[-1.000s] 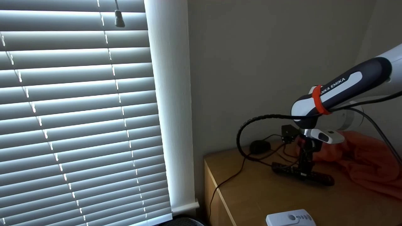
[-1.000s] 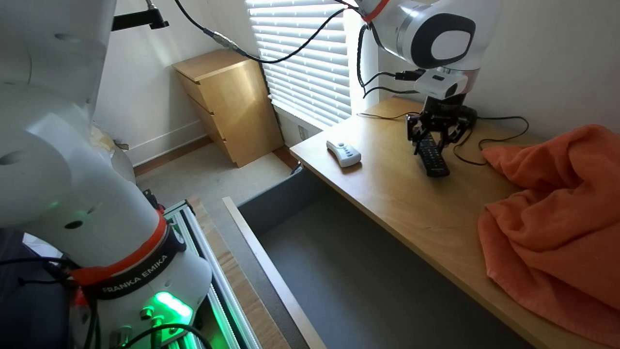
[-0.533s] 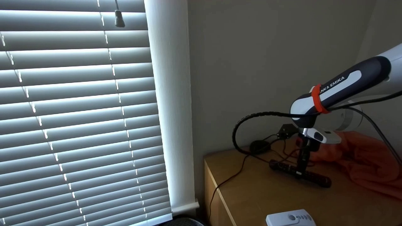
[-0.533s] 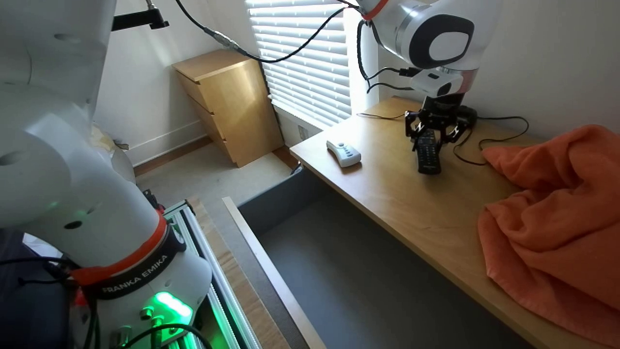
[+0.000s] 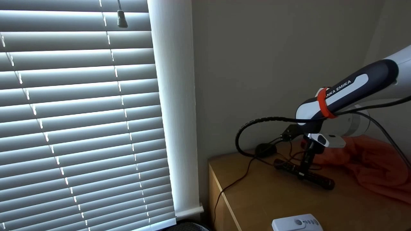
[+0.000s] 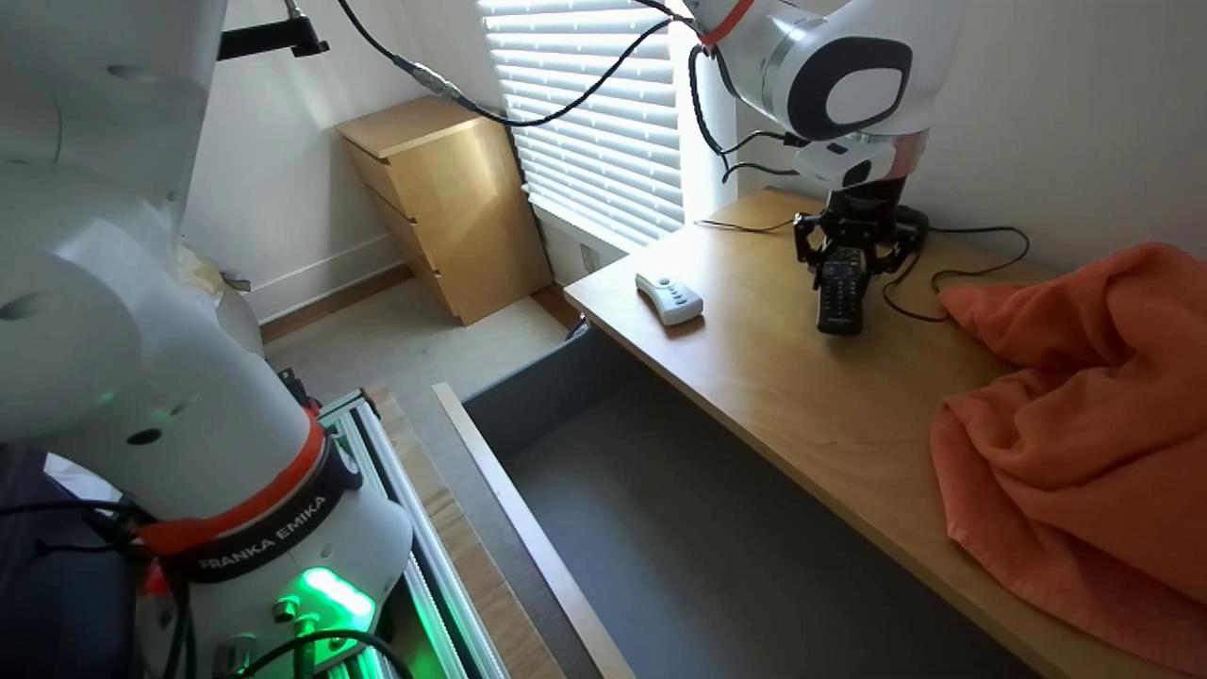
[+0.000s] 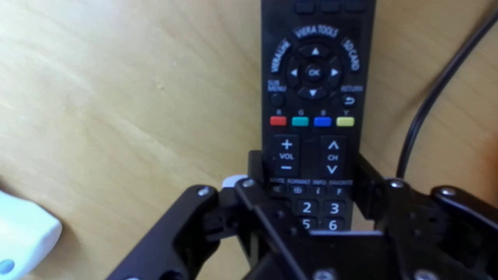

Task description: Turn the remote controller

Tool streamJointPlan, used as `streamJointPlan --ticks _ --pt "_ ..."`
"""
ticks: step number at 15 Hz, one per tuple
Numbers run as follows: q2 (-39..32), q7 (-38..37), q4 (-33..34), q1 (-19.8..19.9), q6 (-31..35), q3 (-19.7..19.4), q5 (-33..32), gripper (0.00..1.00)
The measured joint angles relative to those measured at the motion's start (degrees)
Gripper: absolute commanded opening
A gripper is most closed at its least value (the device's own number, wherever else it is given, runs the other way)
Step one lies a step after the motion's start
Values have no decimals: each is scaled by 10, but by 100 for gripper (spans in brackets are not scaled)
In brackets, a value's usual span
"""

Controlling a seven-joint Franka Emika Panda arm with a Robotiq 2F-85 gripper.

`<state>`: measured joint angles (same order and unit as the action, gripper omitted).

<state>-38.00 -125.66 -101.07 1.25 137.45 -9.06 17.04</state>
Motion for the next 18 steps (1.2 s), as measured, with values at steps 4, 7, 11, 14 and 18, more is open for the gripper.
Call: streamJointPlan --ticks 4,7,11,14,18 --pt "0 -120 -15 -18 57 -5 2 30" --pt "0 -224 -17 -38 55 -21 -6 30" --pt "-1 -303 -21 -81 29 -71 7 30" --pt "-5 -301 -26 -143 -4 -152 58 30" --pt "-23 -295 -27 -206 -50 -222 123 30"
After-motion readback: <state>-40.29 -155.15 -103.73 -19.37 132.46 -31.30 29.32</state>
